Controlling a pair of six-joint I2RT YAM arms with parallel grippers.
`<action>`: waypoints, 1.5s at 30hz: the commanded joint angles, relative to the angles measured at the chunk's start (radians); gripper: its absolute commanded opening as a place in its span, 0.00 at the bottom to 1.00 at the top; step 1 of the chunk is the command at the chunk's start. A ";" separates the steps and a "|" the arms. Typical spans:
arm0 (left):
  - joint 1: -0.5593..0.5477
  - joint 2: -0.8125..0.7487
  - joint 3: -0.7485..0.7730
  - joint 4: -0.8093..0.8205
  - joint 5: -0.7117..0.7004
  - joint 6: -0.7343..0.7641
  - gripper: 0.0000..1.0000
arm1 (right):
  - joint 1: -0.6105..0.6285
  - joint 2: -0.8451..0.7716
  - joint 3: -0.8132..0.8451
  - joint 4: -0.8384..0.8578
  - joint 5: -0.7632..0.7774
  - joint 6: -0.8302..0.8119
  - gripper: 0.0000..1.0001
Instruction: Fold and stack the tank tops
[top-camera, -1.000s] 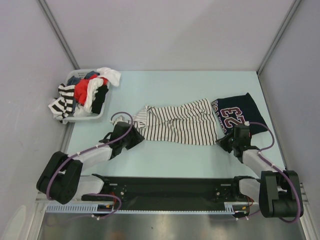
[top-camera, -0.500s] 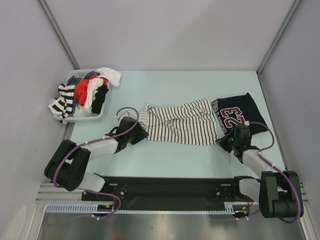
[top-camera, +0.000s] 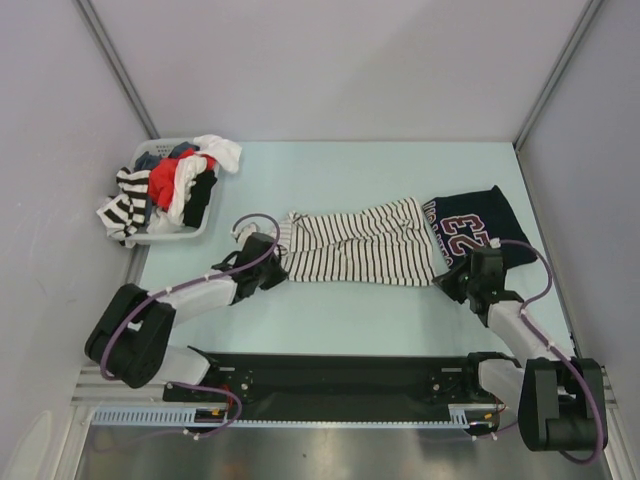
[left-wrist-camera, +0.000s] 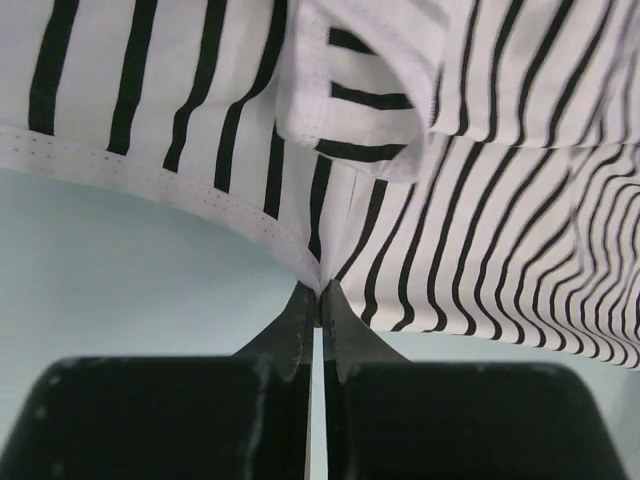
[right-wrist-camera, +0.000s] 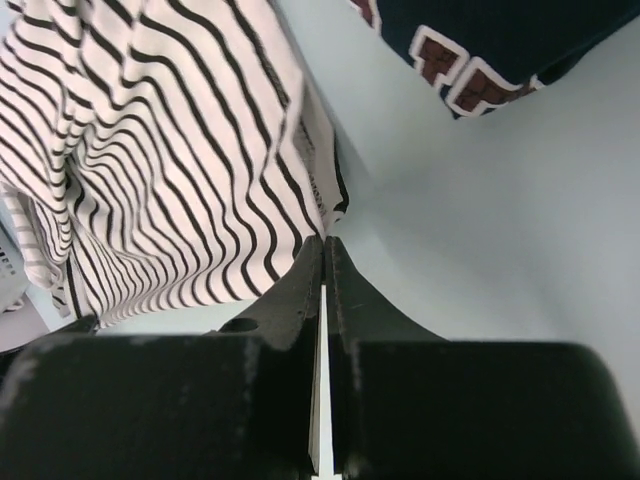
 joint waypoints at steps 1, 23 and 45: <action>-0.006 -0.124 0.082 -0.166 -0.128 0.084 0.00 | -0.001 -0.068 0.126 -0.093 0.004 -0.062 0.00; -0.008 -0.563 0.623 -0.695 -0.178 0.297 0.00 | 0.161 -0.208 0.827 -0.483 -0.108 -0.148 0.00; -0.006 -0.823 0.826 -0.774 -0.064 0.348 0.00 | 0.174 -0.450 1.028 -0.547 -0.176 -0.210 0.00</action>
